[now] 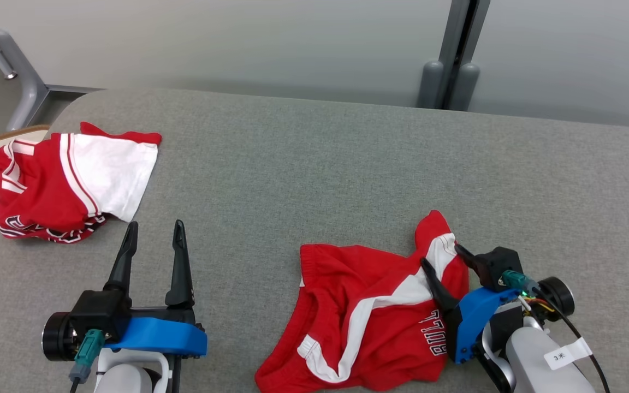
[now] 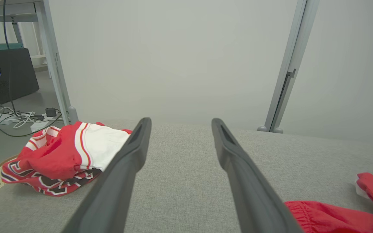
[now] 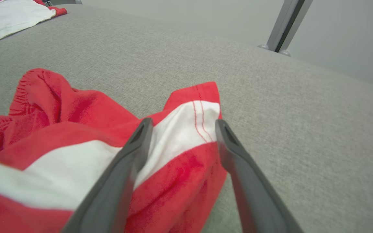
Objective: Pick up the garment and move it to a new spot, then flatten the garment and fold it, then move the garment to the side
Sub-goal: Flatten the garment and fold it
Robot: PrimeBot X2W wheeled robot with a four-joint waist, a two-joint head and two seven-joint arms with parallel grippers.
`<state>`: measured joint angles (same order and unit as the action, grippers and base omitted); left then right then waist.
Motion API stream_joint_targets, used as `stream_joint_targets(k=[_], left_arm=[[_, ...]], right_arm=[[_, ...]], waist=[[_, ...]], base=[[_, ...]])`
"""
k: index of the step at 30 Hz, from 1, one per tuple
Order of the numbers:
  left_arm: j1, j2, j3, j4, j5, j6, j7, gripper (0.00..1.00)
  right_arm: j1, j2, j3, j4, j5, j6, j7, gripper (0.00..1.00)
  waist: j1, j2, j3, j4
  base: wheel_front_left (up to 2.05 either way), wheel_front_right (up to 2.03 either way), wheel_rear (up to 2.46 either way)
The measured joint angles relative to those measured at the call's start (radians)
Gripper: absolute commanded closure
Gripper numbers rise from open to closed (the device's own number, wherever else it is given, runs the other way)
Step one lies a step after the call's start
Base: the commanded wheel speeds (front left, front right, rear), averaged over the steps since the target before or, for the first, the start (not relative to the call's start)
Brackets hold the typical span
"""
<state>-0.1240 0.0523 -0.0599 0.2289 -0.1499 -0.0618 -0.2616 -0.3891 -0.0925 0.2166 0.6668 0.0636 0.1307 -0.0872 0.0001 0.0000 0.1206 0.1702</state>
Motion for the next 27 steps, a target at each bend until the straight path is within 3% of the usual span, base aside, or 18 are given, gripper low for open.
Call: stream_joint_targets(k=[5, 6, 7, 21, 27], left_arm=[[-0.005, 0.000, -0.005, 0.002, -0.001, 0.000, 0.000, 0.00], [-0.006, 0.000, -0.006, 0.002, -0.001, 0.001, 0.000, 0.00], [-0.007, 0.000, -0.007, 0.002, -0.002, 0.001, 0.000, 0.00], [-0.015, -0.001, -0.016, 0.003, -0.022, 0.017, 0.000, 0.00], [0.000, -0.001, -0.017, 0.004, -0.025, 0.022, 0.000, 0.00]], right_arm=[[-0.018, 0.005, 0.016, 0.090, 0.008, 0.000, 0.006, 0.00], [-0.019, 0.007, 0.020, 0.105, 0.014, 0.000, 0.006, 0.39], [-0.023, 0.008, 0.020, 0.116, 0.021, 0.000, -0.003, 1.00], [-0.234, 0.026, -0.047, 0.208, 0.025, 0.000, -0.140, 1.00], [-0.243, 0.031, -0.058, 0.200, 0.021, 0.000, -0.170, 1.00]], waist=[[0.0000, 0.0000, 0.010, 0.012], [0.0000, 0.0000, 0.011, 0.013], [0.0000, 0.0000, 0.012, 0.014], [0.0000, 0.0000, 0.006, 0.015], [-0.0001, 0.0000, -0.019, -0.003]], base=[[0.00, 0.00, 0.00], [0.00, 0.00, 0.00], [0.00, 0.00, 0.00], [0.00, 0.00, 0.00], [0.00, 0.00, 0.00]])
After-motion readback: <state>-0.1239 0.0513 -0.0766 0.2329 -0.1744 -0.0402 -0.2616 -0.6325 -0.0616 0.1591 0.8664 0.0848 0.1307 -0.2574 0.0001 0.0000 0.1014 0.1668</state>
